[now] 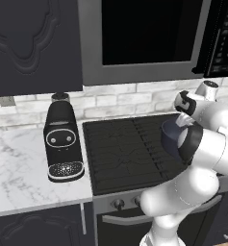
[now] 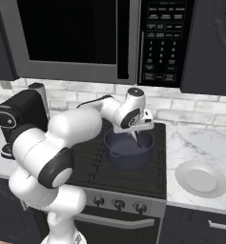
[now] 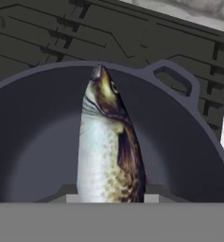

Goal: Retrieve the frozen meat and place it in the pot on a burner. Then turn the burner on.

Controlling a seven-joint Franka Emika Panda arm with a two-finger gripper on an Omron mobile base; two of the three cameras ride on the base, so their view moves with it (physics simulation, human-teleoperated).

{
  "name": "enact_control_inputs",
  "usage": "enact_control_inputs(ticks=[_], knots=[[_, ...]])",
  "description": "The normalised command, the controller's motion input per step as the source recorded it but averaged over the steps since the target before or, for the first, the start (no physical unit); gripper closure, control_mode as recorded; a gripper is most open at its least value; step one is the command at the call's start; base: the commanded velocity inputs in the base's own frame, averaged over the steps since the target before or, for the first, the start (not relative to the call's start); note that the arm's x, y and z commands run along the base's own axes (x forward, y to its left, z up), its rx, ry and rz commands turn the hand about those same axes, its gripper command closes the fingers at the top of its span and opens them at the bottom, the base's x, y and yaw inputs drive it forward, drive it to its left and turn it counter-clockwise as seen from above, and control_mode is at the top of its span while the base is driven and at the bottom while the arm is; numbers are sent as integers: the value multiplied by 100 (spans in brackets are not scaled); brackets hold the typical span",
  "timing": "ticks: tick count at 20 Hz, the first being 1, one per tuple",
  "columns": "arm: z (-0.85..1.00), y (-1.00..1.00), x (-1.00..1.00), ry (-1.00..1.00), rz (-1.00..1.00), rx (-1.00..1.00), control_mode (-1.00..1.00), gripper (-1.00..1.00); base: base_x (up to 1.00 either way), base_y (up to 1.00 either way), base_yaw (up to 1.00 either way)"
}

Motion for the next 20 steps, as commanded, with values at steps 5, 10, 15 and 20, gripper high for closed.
enact_control_inputs(ticks=[5,10,15,20], knots=[[-22,17,0,0,-1,0,-100,100,0,0,0],[-29,1,0,0,-1,0,-100,100,0,0,0],[-27,0,0,0,-1,0,-100,100,0,0,0],[-22,0,0,0,-1,0,-100,100,0,0,0]])
